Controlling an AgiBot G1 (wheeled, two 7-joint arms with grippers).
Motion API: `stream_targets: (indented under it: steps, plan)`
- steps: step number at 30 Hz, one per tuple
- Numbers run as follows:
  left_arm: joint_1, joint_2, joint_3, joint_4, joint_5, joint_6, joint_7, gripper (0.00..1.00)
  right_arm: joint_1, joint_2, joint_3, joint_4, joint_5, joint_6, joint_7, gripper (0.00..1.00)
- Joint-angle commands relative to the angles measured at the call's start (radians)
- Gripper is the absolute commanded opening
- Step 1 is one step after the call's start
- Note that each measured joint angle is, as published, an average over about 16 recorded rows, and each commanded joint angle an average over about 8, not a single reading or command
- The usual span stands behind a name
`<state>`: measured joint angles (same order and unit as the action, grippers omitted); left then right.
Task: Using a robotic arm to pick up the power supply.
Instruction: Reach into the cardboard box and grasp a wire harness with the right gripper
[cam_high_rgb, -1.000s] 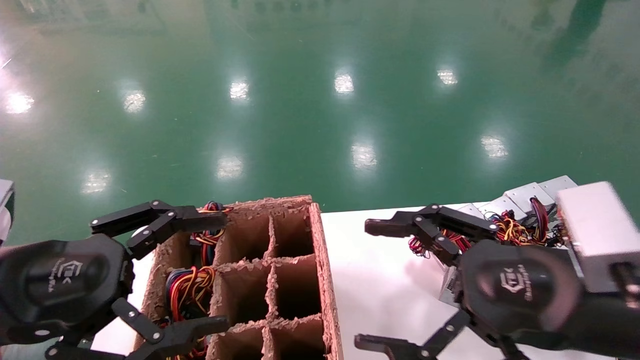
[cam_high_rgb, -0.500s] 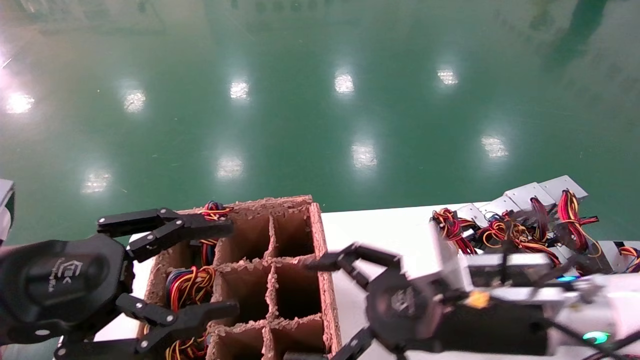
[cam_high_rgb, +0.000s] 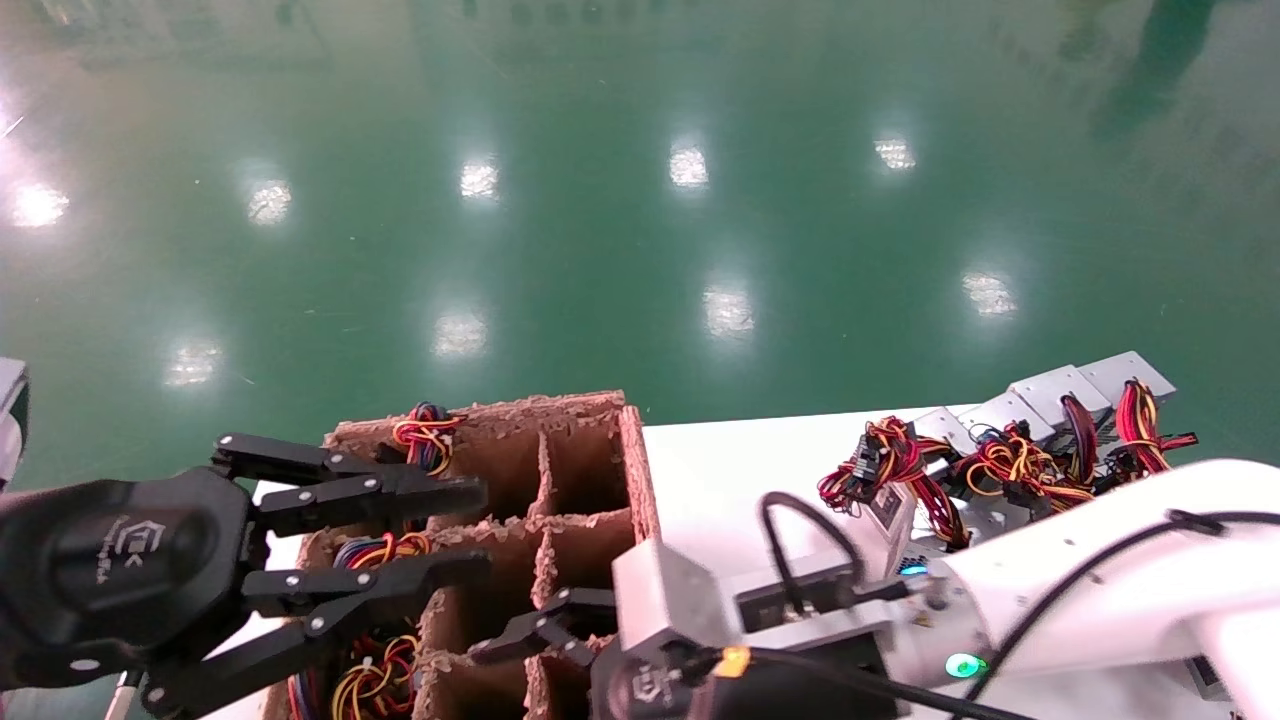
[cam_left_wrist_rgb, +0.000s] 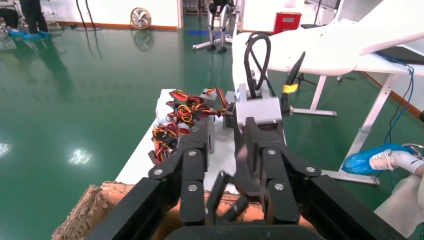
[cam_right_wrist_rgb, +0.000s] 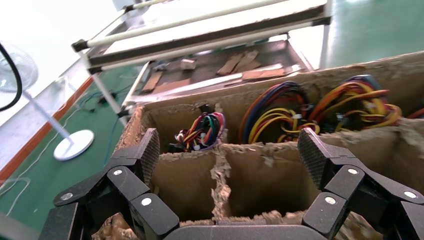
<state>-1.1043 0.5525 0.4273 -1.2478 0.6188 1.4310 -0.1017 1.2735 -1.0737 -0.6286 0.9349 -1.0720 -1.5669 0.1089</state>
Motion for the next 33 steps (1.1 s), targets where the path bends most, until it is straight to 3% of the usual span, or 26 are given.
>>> stream_targets:
  steps: [1, 4, 5, 7, 12, 14, 21, 33]
  plan:
    - [0.0, 0.0, 0.0, 0.0, 0.0, 0.0, 0.0, 0.0, 0.022, -0.028, -0.025, -0.03, -0.012, -0.012, -0.012, 1.0]
    - [0.0, 0.0, 0.0, 0.0, 0.0, 0.0, 0.0, 0.0, 0.04, -0.062, -0.061, -0.061, -0.015, -0.012, -0.025, 1.0]
    - [0.0, 0.0, 0.0, 0.0, 0.0, 0.0, 0.0, 0.0, 0.046, -0.074, -0.072, -0.074, -0.016, -0.011, -0.03, 0.93]
    - [0.0, 0.0, 0.0, 0.0, 0.0, 0.0, 0.0, 0.0, 0.056, -0.099, -0.093, -0.101, -0.018, -0.008, -0.041, 0.75]
    - [0.0, 0.0, 0.0, 0.0, 0.0, 0.0, 0.0, 0.0, 0.079, -0.163, -0.133, -0.189, -0.022, -0.004, -0.072, 0.12]
    - [0.0, 0.0, 0.0, 0.0, 0.0, 0.0, 0.0, 0.0, 0.09, -0.188, -0.146, -0.227, -0.024, -0.003, -0.086, 0.03]
    - [0.0, 0.0, 0.0, 0.0, 0.0, 0.0, 0.0, 0.0, 0.118, -0.25, -0.202, -0.319, -0.019, -0.006, -0.13, 0.0]
    - [0.0, 0.0, 0.0, 0.0, 0.0, 0.0, 0.0, 0.0, 0.137, -0.26, -0.308, -0.332, 0.041, -0.002, -0.15, 0.0]
